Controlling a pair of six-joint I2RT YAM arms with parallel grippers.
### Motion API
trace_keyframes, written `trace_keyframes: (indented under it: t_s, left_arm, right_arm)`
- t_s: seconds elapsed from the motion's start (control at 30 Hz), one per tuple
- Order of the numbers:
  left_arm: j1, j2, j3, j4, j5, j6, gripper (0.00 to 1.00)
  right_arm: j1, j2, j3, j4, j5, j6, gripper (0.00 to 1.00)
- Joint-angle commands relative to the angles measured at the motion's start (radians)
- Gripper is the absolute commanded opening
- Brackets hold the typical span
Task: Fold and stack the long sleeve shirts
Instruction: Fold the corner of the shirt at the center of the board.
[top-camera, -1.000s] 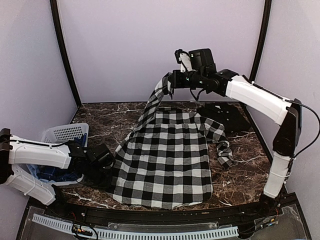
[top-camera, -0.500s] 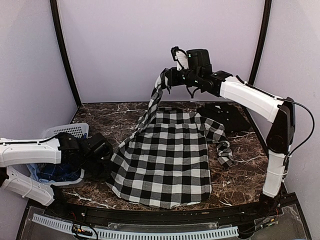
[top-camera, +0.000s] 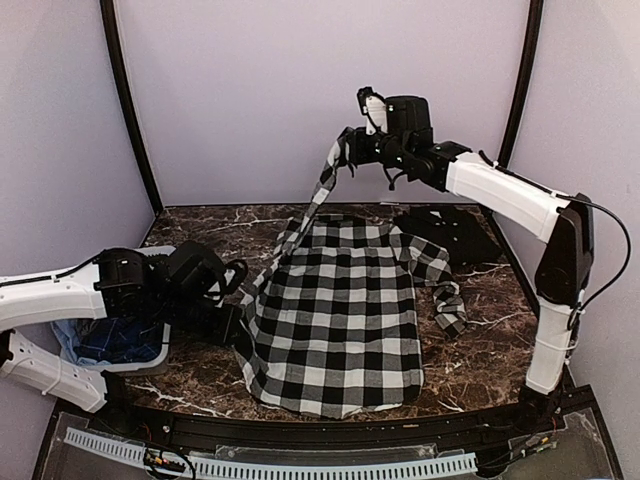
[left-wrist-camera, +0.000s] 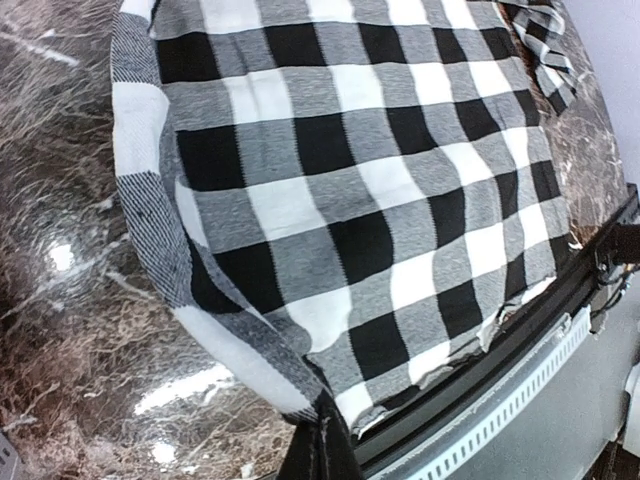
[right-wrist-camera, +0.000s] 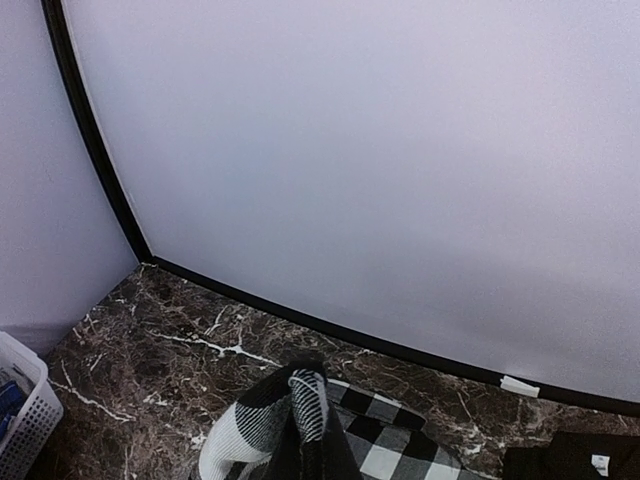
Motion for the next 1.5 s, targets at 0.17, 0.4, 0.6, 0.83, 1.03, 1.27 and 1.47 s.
trace_keyframes:
  t_s: [0.17, 0.4, 0.6, 0.83, 1.03, 1.27, 1.47]
  left_arm:
    - [-0.019, 0.214, 0.129, 0.097, 0.26, 0.248, 0.0]
    - [-0.019, 0.426, 0.242, 0.088, 0.358, 0.347, 0.0]
    - [-0.021, 0.55, 0.311, 0.091, 0.41, 0.381, 0.0]
    - [-0.021, 0.576, 0.327, 0.081, 0.432, 0.399, 0.0]
    - [-0.021, 0.58, 0.32, 0.063, 0.452, 0.416, 0.0]
    - [-0.026, 0.607, 0.331, 0.07, 0.491, 0.425, 0.0]
    - [-0.031, 0.642, 0.334, 0.092, 0.511, 0.422, 0.02]
  right_arm:
    - [-0.075, -0.12, -0.122, 0.045, 0.056, -0.001, 0.0]
    - [-0.134, -0.155, -0.209, 0.014, 0.036, 0.017, 0.0]
    - [-0.144, -0.168, -0.243, -0.007, 0.041, 0.017, 0.0]
    - [-0.145, -0.192, -0.264, -0.019, 0.088, -0.007, 0.0]
    - [-0.152, -0.228, -0.323, -0.019, 0.131, -0.017, 0.0]
    - [-0.16, -0.266, -0.383, -0.017, 0.146, -0.009, 0.0]
    - [-0.16, -0.29, -0.449, -0.013, 0.104, 0.018, 0.0]
